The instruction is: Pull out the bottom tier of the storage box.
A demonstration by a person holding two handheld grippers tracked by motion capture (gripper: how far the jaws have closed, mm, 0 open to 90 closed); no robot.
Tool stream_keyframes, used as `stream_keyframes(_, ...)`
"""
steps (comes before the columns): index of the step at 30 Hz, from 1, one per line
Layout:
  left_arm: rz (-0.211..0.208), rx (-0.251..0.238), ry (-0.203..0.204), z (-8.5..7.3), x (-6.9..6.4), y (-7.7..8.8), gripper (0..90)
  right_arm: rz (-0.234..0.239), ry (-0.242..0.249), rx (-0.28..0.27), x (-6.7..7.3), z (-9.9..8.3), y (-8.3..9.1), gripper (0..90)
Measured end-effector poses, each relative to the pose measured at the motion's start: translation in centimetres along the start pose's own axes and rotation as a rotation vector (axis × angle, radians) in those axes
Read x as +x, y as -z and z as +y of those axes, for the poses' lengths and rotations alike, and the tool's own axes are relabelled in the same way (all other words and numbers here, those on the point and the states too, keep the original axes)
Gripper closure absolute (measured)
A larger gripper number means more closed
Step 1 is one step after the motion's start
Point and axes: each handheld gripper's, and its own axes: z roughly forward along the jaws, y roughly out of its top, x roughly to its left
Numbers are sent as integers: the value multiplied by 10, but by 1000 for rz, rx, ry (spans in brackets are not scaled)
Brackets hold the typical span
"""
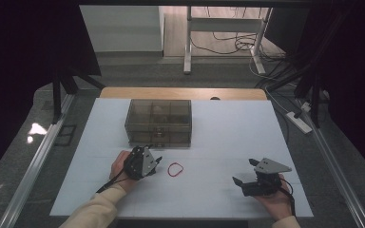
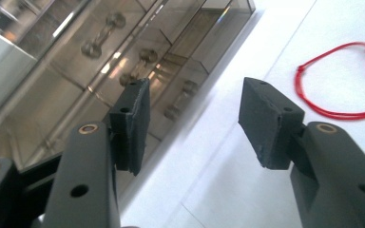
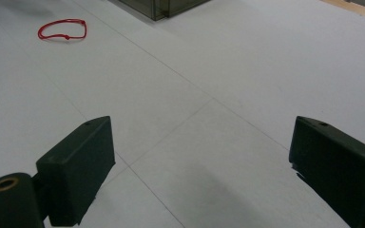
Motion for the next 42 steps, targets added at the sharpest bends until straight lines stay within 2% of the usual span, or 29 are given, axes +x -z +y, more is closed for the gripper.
stream_keyframes(6,-41,-4,121,-7,9,13,390,13,-2,-10,2,3,-4,75)
stream_keyframes(13,-79,49,216,-17,17,23,320,34,-18,-22,3,6,-8,75)
stream_keyframes(18,-78,72,276,-29,26,31,292,44,-17,-34,6,11,-13,75)
stream_keyframes(23,-74,87,307,-35,32,31,264,61,-18,-33,9,16,-19,75)
stream_keyframes(27,-64,80,314,-35,33,28,262,63,-19,-33,11,21,-25,75)
stream_keyframes(35,-81,74,371,-39,41,26,254,80,-1,-17,17,28,-38,75)
stream_keyframes(42,-86,75,368,-39,43,24,249,87,1,-23,20,32,-44,75)
